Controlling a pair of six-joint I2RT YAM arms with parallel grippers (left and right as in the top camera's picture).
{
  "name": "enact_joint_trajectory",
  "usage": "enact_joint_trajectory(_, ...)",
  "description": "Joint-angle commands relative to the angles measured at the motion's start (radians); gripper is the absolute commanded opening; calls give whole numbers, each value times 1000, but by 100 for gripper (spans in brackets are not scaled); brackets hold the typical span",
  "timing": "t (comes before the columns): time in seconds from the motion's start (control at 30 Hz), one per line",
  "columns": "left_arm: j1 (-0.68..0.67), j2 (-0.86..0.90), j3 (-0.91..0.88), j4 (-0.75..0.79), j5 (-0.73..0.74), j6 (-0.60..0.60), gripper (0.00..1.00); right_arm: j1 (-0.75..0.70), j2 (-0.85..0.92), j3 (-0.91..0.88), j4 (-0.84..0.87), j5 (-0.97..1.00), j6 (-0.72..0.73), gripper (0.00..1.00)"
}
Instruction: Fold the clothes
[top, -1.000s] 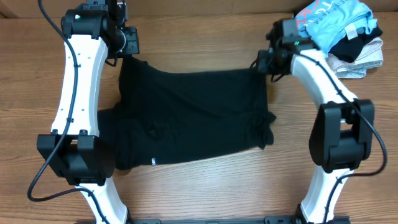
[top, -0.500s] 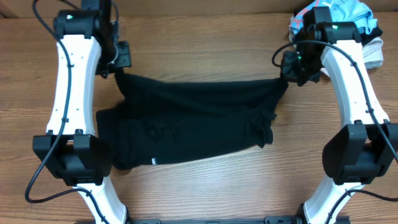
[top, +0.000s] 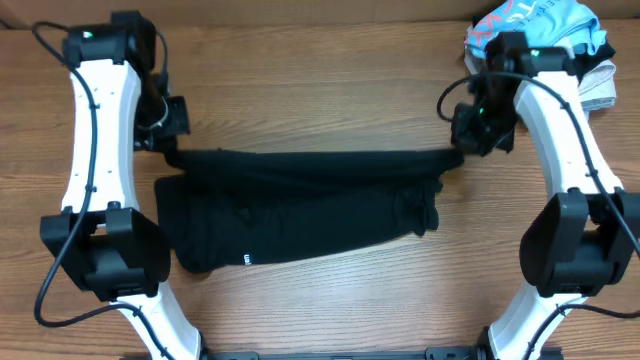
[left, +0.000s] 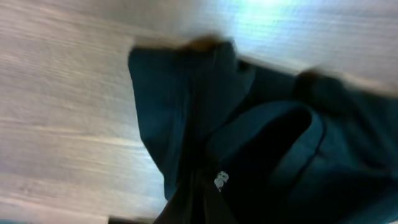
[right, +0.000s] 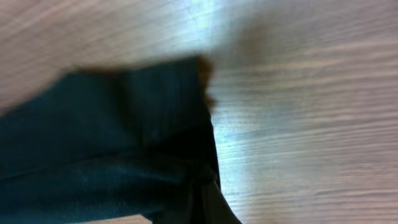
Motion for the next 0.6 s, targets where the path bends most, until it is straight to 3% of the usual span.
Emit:
enact_joint_trajectory(0.0, 0, -22, -143, 27, -45, 19, 4, -3, -26, -95, 31, -13, -6, 4)
enact_joint_trajectory(0.2, 0, -22, -405, 127, -46, 19, 4, -9, -26, -254, 113, -13, 0, 4)
enact_joint_trajectory(0.23, 0, -22, -437, 146, -46, 19, 4, -16, -26, -283, 129, -13, 3, 9)
enact_joint_trajectory(0.27, 0, -22, -479, 172, -46, 19, 6, -25, -26, -311, 143, -13, 3, 26)
enact_joint_trajectory(0.4, 0, -22, -513, 212, -46, 19, 92, -42, -26, -325, 163, -14, 2, 57)
enact_joint_trajectory(0.43, 0, -22, -508, 216, -46, 19, 98, -42, -26, -325, 174, -19, 2, 63)
enact_joint_trajectory(0.57, 2, -22, -465, 219, -46, 19, 100, -42, -26, -325, 219, -76, -32, 74)
